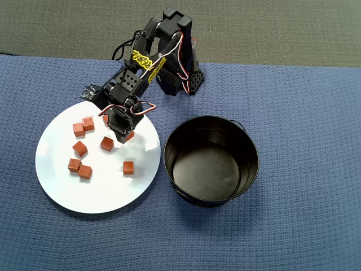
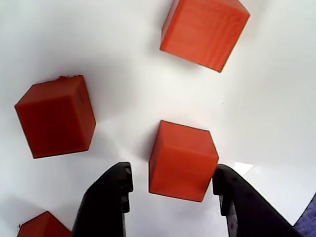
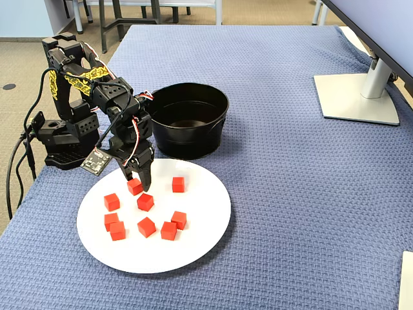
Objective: Pick up the red cubes from the white plate and place them in the black recipient
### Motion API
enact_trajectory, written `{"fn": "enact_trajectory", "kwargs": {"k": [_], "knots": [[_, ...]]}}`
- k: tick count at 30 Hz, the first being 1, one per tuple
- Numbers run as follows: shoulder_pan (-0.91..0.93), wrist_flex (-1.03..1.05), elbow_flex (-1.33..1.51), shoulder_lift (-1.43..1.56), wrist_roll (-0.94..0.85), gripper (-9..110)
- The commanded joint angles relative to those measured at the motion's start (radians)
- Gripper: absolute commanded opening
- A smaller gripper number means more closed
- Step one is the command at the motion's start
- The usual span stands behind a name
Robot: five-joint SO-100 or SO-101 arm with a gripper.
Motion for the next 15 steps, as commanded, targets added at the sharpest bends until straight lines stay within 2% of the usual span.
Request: {"fn": "enact_trajectory", "kwargs": {"k": [1,12,15], "knots": [[-0.014,-0.018,-0.014,0.014,-0.011,4],[0.003,-0.009,-0.031,0.006,0.002,0],[0.015,0.057,-0.069,0.040,0.008,0]]}}
